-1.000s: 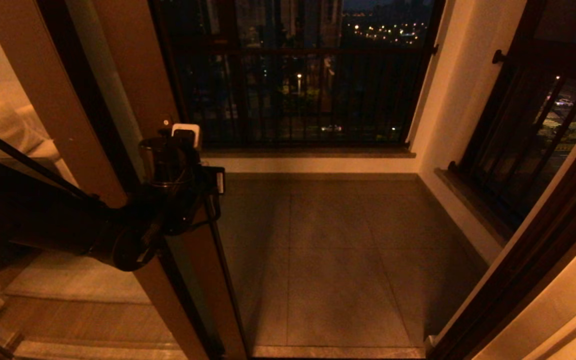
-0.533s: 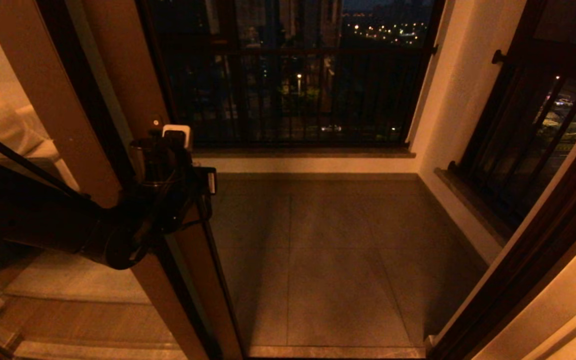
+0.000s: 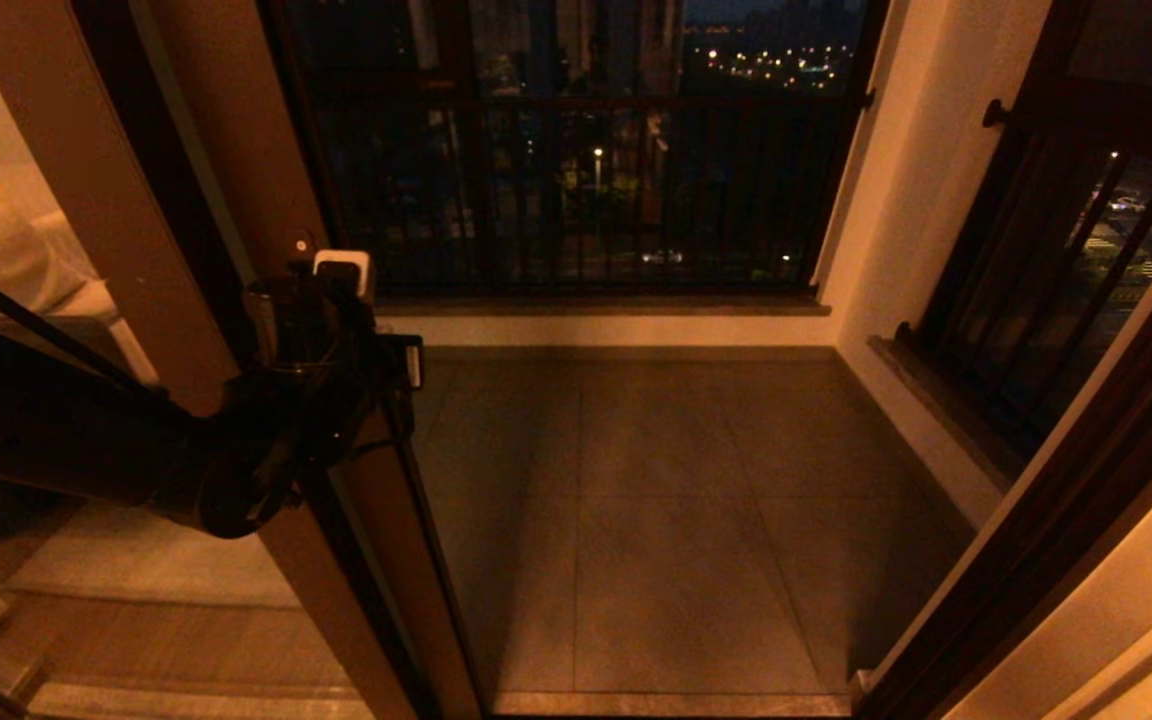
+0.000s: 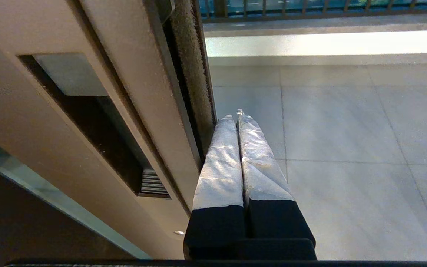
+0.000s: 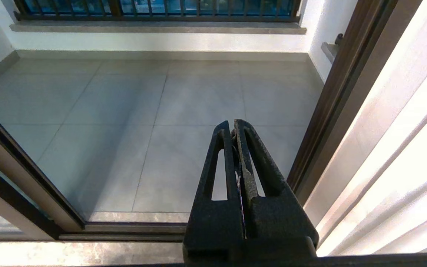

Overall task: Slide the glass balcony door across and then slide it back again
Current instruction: Open the slid door, then close the slid door

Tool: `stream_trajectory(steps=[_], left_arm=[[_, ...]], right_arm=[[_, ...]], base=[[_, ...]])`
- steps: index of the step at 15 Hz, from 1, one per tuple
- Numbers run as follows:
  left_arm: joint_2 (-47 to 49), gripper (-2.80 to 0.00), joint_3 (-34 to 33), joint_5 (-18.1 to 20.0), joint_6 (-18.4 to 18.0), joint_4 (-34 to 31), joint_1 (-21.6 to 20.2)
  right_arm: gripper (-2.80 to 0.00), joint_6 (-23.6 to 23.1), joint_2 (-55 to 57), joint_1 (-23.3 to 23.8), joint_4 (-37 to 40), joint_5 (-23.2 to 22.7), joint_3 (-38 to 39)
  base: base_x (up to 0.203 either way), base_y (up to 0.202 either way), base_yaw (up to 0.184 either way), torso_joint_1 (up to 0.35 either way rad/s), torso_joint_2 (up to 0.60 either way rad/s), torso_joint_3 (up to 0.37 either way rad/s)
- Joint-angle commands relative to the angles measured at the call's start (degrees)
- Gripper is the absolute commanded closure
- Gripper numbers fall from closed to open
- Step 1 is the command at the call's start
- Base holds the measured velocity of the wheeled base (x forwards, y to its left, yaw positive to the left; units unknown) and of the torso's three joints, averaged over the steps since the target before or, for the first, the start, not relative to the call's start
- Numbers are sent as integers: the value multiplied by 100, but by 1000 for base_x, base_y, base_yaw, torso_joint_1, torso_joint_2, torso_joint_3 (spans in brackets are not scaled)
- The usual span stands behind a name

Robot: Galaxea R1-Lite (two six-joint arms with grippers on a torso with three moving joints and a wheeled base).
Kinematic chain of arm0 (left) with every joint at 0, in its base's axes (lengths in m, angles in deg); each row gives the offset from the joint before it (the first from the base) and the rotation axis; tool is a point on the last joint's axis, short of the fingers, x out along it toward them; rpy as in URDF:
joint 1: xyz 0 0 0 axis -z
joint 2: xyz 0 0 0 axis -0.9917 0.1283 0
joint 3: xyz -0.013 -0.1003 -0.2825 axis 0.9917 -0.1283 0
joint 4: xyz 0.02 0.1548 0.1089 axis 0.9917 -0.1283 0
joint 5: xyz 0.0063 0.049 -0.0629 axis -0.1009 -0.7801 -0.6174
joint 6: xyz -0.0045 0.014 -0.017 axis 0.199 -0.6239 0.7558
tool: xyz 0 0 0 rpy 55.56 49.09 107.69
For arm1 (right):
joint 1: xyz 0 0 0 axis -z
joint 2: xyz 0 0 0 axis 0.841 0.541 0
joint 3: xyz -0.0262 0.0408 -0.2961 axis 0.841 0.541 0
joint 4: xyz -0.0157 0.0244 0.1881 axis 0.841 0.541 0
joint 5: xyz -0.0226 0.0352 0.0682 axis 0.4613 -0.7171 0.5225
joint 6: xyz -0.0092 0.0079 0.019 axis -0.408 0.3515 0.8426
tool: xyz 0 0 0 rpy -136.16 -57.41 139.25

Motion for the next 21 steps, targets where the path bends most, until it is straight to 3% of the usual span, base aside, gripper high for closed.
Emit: stream_trajectory(steps=[1, 13, 17, 21], left_arm=[[13, 0, -25, -43, -1, 17, -83], [-26, 0, -77, -51, -6, 139, -153], [-793, 0, -269, -67, -55, 361, 464], [-1798, 0, -799, -77, -60, -71, 796]], right_arm=[[0, -5, -1, -3, 3, -6, 18], [0, -5, -1, -1, 2, -3, 18], [0, -5, -1, -1, -5, 2, 18], [0, -5, -1, -1, 0, 1, 18]], base=[[0, 0, 0, 0, 0, 0], [0, 0, 0, 0, 0, 0], [0, 0, 0, 0, 0, 0], [0, 0, 0, 0, 0, 0]])
